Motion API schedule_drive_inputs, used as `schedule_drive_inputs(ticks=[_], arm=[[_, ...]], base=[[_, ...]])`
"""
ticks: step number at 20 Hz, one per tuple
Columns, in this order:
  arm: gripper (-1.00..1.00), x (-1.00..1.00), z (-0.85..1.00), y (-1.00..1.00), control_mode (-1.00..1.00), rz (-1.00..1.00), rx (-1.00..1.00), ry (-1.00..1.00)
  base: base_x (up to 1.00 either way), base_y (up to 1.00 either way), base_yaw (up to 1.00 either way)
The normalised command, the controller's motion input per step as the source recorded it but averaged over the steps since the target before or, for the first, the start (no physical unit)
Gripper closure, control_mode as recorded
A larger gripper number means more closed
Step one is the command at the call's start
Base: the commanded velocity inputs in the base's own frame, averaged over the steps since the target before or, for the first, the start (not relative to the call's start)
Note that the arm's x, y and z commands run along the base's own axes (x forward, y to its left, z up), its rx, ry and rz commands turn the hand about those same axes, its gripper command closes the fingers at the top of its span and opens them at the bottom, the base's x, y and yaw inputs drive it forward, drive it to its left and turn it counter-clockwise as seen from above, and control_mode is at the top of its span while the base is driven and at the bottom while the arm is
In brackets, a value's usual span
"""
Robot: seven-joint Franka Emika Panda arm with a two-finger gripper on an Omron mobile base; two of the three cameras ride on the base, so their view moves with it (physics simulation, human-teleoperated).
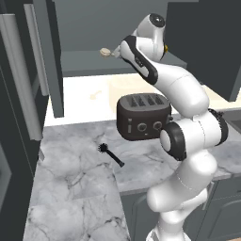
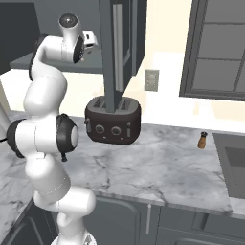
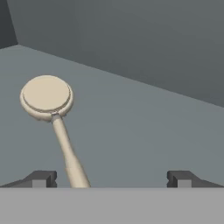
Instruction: Pick the dish brush and dish brush from the cabinet and place them on the counter.
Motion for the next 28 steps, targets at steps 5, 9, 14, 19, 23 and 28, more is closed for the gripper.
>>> schedule_drive_inputs(ticks=[5, 9, 14, 19, 23, 28], arm=[[-1.00, 0.20, -0.28, 0.08, -1.00, 0.01, -0.01, 0.09], [-1.00, 0.13, -0.08, 0.10, -1.00, 0.00, -0.03, 0.02], [-1.00, 0.15, -0.02, 0.10, -1.00, 0.00, -0.03, 0.01], [1.00, 0.15, -0.13, 0.12, -1.00, 0.00, -0.06, 0.06], [1.00, 0.04, -0.21, 0.02, -1.00, 0.00, -0.05, 0.07], [1.00, 0.00, -0.05, 0.00, -1.00, 0.00, 0.00, 0.03]], base=[[0.00, 0.00, 0.00], [0.00, 0.00, 0.00], [0.00, 0.00, 0.00], [0.00, 0.00, 0.00], [0.00, 0.00, 0.00], [0.00, 0.00, 0.00]])
